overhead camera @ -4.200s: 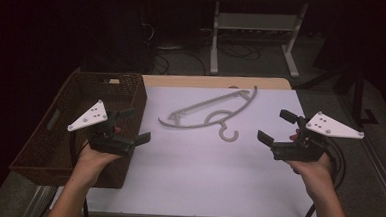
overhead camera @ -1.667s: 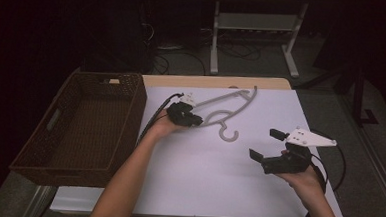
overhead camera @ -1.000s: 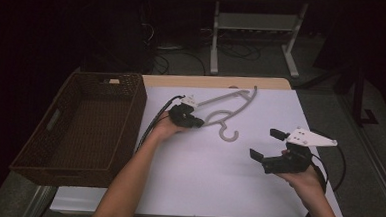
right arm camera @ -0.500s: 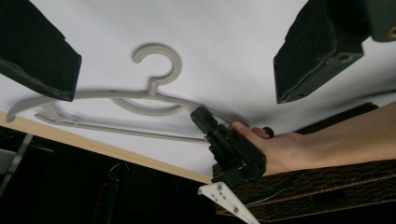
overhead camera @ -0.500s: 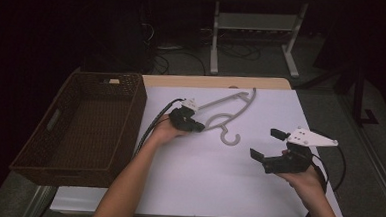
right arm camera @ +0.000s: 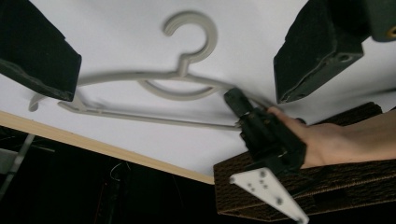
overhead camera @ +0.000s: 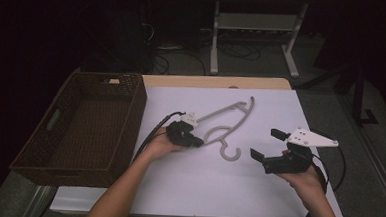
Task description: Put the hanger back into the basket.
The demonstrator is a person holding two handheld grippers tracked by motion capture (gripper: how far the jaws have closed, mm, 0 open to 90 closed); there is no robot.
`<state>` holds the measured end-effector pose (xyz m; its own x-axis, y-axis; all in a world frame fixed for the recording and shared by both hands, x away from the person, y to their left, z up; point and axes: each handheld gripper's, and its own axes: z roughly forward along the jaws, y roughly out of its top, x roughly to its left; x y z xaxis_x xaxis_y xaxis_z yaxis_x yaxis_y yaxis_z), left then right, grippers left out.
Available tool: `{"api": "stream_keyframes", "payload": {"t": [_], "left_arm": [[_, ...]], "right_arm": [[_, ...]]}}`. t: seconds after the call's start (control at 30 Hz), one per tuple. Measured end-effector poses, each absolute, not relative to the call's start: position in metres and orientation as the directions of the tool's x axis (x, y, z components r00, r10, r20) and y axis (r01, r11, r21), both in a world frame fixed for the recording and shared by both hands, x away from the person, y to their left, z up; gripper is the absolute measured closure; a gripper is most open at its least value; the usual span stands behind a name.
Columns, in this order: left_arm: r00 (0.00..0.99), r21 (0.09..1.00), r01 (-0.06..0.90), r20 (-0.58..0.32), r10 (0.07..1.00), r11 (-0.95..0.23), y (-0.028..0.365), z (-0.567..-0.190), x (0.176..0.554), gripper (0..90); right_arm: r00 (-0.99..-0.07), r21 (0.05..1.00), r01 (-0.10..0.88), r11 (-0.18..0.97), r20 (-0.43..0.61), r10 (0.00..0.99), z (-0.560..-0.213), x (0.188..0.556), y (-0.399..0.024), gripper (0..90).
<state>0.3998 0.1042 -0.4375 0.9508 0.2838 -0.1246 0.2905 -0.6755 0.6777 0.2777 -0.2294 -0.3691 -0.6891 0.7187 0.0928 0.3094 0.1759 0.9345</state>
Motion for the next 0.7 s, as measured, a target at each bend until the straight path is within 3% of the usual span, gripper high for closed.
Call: {"api": "stream_keyframes", "payload": {"t": [0.2,0.47,0.6,0.7], "left_arm": [[0.957,0.704,0.273,-0.131,0.258,-0.656,0.103,-0.429,0.385,88.5],[0.952,0.756,0.273,-0.122,0.281,-0.595,0.068,-0.414,0.403,75.0],[0.945,0.722,0.291,-0.113,0.308,-0.628,0.034,-0.424,0.421,67.2],[0.936,0.705,0.317,-0.125,0.328,-0.635,0.024,-0.434,0.428,67.3]], "right_arm": [[-0.691,0.934,0.308,0.179,0.090,0.717,-0.369,0.278,-0.228,0.3],[-0.691,0.931,0.317,0.183,0.094,0.717,-0.370,0.279,-0.226,0.3],[-0.689,0.934,0.309,0.176,0.092,0.719,-0.370,0.278,-0.228,0.3],[-0.687,0.937,0.304,0.173,0.089,0.721,-0.369,0.278,-0.231,0.3]]}}
